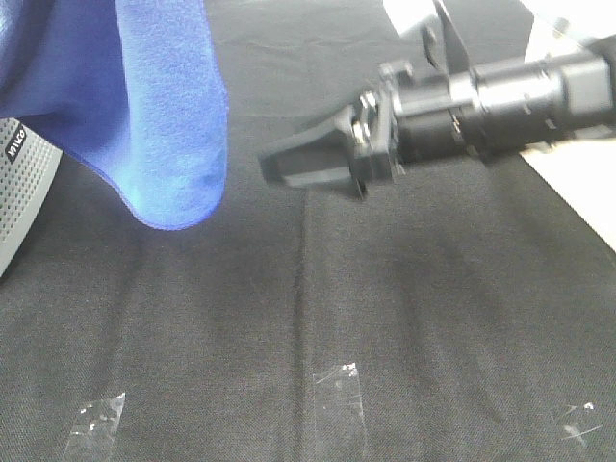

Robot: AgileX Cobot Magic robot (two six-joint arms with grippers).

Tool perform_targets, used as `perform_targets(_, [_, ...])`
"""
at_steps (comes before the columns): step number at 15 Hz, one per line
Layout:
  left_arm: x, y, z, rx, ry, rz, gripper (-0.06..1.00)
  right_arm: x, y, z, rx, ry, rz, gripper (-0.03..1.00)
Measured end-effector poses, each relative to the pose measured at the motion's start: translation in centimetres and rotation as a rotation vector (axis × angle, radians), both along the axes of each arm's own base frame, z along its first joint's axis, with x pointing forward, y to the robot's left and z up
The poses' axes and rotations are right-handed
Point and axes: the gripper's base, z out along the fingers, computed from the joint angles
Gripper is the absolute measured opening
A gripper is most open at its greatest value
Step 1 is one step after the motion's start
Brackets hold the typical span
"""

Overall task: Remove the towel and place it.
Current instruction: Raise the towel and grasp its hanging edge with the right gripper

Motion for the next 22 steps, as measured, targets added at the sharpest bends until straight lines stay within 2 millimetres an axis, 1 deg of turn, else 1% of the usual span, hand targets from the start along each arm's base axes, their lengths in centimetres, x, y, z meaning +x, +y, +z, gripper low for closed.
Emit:
perform_targets(2, [0.0,0.0,0.0,-0.001,0.001,0.000,0.00,0.4,0.5,1.0,0.057,-0.021,0.058,0.84])
perform_targets(4, [0.0,0.0,0.0,-0.002,0.001,-0.001,0.00,0.8,0.9,1.7,0.071,-0.049,0.076,0.84])
perform_targets(5, [0.0,0.0,0.0,-0.006,0.004,-0.002,0.00,0.7,1.5,2.0,0.070,-0.068,0.093,0.84])
perform_targets(6, [0.0,0.0,0.0,-0.011,0.008,-0.004,0.00,0.4,2.2,2.0,0.048,-0.086,0.109,0.84])
perform_targets(8, [0.0,-0.1,0.0,-0.013,0.009,-0.005,0.00,-0.2,3.5,1.4,-0.043,-0.121,0.134,0.84])
perform_targets(10, [0.0,0.0,0.0,-0.014,0.007,-0.004,0.00,-0.8,4.5,1.0,-0.098,-0.143,0.163,0.84])
perform_targets(12, [0.0,0.0,0.1,-0.016,-0.007,0.000,0.00,-1.6,5.0,1.0,-0.100,-0.144,0.222,0.84])
perform_targets(14, [0.1,0.0,0.2,-0.021,-0.015,0.002,0.00,-2.1,5.1,1.1,-0.078,-0.136,0.284,0.83])
perform_targets(16, [0.4,-0.3,-0.1,-0.013,-0.005,0.002,0.00,-2.4,5.2,1.2,-0.066,-0.124,0.304,0.82])
perform_targets(17, [0.9,-0.7,-0.6,0.002,0.005,0.000,0.00,-2.6,5.1,1.1,-0.071,-0.102,0.320,0.76])
perform_targets(21, [1.4,-0.9,-1.0,0.046,-0.006,0.009,0.00,-2.6,4.9,0.6,-0.124,-0.087,0.321,0.40])
perform_targets(22, [1.4,-0.9,-1.0,0.042,-0.003,0.011,0.00,-2.5,4.9,0.6,-0.134,-0.090,0.311,0.36])
